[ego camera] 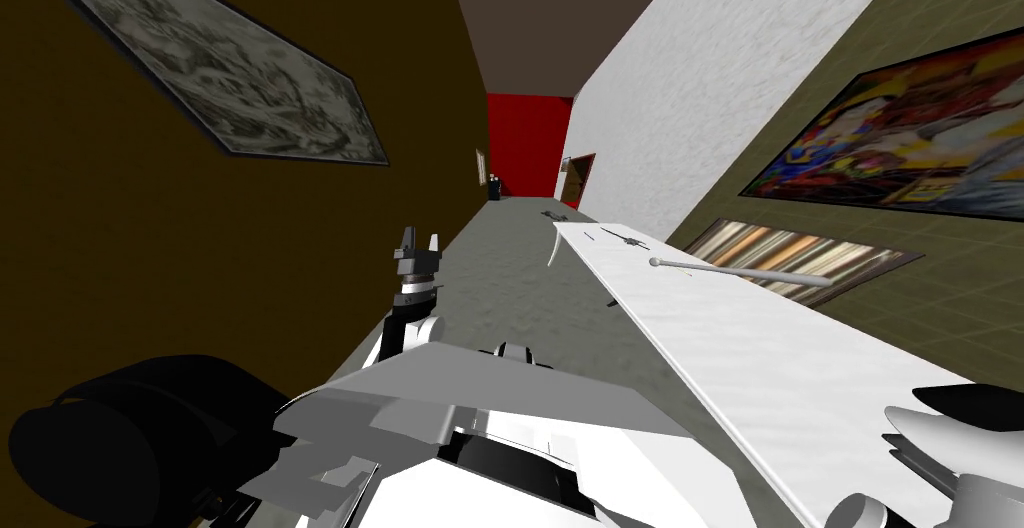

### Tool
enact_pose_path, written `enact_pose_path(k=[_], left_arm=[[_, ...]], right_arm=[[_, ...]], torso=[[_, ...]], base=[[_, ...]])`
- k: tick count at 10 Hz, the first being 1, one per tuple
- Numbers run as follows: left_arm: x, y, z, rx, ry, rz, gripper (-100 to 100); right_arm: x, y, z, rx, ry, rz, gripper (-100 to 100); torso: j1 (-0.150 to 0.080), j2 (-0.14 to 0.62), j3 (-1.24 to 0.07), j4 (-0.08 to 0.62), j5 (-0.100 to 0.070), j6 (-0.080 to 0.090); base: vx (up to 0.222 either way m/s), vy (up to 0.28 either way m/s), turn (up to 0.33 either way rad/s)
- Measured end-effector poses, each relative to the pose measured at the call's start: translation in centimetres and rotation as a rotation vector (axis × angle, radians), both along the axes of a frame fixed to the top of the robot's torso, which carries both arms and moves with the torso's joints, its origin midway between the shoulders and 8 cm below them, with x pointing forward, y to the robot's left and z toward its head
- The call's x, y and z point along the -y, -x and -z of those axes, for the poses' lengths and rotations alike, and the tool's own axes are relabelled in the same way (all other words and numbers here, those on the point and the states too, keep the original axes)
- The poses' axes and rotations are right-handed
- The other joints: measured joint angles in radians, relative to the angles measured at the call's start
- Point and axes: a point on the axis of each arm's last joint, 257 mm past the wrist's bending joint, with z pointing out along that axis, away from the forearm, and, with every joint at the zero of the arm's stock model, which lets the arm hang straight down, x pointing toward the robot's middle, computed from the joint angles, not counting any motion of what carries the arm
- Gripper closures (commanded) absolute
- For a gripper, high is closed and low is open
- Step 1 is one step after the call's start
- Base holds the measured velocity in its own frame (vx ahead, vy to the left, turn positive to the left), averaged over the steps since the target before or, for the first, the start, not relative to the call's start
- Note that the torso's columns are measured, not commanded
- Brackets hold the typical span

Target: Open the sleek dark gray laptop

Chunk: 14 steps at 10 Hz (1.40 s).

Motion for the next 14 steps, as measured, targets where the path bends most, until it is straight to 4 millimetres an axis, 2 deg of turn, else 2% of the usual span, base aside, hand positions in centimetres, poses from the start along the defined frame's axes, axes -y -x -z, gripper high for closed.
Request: enact_pose_path(k=[2, 3, 5, 6, 7, 8, 10, 11, 13, 14], left_arm=[[0.0, 0.0, 0.0, 0.000, 0.000, 0.000, 0], [0.0, 0.0, 0.0, 0.000, 0.000, 0.000, 0], [0.0, 0.0, 0.0, 0.000, 0.000, 0.000, 0], [0.0, 0.0, 0.0, 0.000, 0.000, 0.000, 0], [0.0, 0.0, 0.0, 0.000, 0.000, 0.000, 0], [0.0, 0.0, 0.0, 0.000, 0.000, 0.000, 0], [0.0, 0.0, 0.0, 0.000, 0.000, 0.000, 0], [0.0, 0.0, 0.0, 0.000, 0.000, 0.000, 0], [0.0, 0.0, 0.0, 0.000, 0.000, 0.000, 0], [0.0, 0.0, 0.0, 0.000, 0.000, 0.000, 0]], right_arm=[[0.2, 0.7, -0.1, 0.000, 0.005, 0.023, 100], [0.3, 1.1, 0.6, 0.021, -0.012, 0.038, 100], [0.3, 1.8, 1.2, 0.035, -0.019, 0.065, 100], [0.2, 2.0, 2.2, 0.050, -0.035, 0.083, 100], [0.1, 2.4, 2.7, 0.057, -0.043, 0.101, 100], [-0.3, 2.4, 3.4, 0.072, -0.058, 0.116, 100], [-0.5, 3.1, 4.3, 0.086, -0.070, 0.140, 100], [-0.3, 3.4, 4.5, 0.079, -0.074, 0.151, 100], [-0.6, 3.2, 7.2, 0.104, -0.134, 0.170, 100], [-0.6, 3.8, 7.7, 0.104, -0.136, 0.183, 100]], torso=[[0.002, -0.004, -0.003, -0.001, 0.001, 0.001], [-0.001, -0.001, -0.001, -0.001, -0.002, -0.005], [-0.001, -0.002, -0.001, 0.000, -0.001, 0.003], [-0.001, -0.001, 0.000, -0.001, -0.004, -0.005], [-0.003, -0.001, 0.000, -0.001, -0.004, 0.000], [-0.005, -0.001, 0.001, -0.002, -0.008, -0.004], [-0.009, -0.005, 0.000, -0.003, -0.012, 0.006], [-0.013, -0.006, -0.002, -0.003, -0.011, 0.005], [-0.006, 0.004, 0.003, 0.001, -0.004, 0.000], [-0.002, -0.001, 0.000, 0.000, -0.003, 0.001]], base=[[-0.081, -0.013, 0.102], [-0.181, -0.044, 0.237], [-0.124, -0.007, 0.153], [-0.176, -0.020, 0.197], [-0.210, -0.055, 0.271], [-0.193, -0.024, 0.206], [-0.046, 0.019, 0.014], [-0.128, 0.016, 0.388], [-0.126, -0.016, 0.033], [-0.024, -0.010, 0.019]])
